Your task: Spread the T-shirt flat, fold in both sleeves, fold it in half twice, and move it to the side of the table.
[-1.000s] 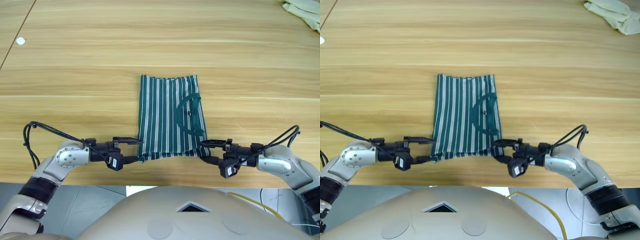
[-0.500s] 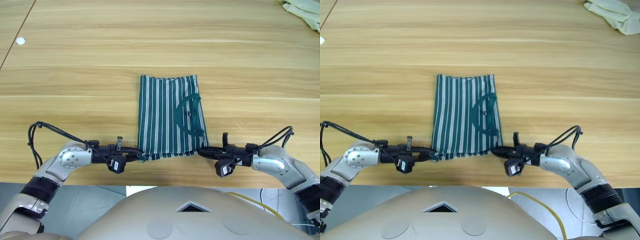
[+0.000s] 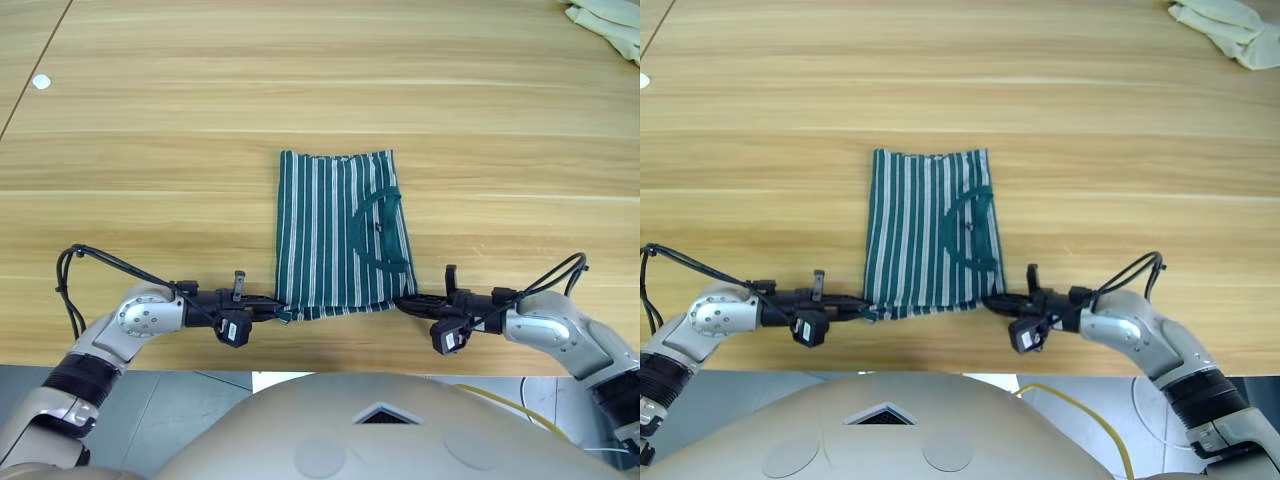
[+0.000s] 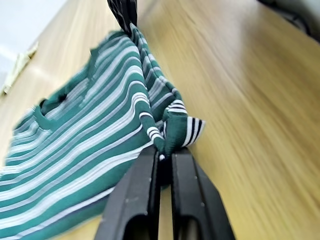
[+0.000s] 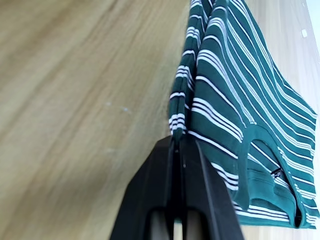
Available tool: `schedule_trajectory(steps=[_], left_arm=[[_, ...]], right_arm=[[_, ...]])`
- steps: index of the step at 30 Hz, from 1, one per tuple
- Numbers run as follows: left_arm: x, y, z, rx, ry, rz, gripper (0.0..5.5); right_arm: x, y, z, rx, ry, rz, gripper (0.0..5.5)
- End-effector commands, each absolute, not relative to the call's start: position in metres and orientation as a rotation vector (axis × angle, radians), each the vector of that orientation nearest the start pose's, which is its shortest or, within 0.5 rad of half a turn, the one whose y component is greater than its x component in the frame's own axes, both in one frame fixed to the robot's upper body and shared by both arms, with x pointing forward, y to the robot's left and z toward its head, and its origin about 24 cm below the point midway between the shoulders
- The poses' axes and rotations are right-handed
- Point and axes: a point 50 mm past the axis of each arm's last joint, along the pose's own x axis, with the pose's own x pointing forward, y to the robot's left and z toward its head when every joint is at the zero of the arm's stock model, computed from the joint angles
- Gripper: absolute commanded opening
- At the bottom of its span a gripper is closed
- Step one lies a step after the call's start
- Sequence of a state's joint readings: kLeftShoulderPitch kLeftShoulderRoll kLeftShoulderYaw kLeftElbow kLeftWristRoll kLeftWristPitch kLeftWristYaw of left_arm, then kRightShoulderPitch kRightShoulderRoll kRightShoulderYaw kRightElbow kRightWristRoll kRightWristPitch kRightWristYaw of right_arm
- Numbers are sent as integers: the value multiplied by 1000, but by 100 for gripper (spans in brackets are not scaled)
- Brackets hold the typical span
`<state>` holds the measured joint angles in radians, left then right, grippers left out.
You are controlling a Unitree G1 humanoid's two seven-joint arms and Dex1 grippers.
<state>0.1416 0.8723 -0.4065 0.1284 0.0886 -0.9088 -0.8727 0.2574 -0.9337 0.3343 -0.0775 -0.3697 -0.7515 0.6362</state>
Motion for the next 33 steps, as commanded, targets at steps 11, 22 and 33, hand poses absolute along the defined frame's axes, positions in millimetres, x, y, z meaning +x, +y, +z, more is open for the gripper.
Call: schedule_trajectory(steps=[11, 22, 33], left_arm=[[138, 200, 32, 934, -82, -1577, 13], [141, 195, 30, 926, -86, -1570, 13], [144, 195, 30, 926, -100, -1562, 13]], right_arm=[[127, -206, 55, -1121, -97, 1439, 0], [132, -204, 43, -1110, -2, 1428, 129], [133, -209, 44, -1144, 27, 1404, 304]])
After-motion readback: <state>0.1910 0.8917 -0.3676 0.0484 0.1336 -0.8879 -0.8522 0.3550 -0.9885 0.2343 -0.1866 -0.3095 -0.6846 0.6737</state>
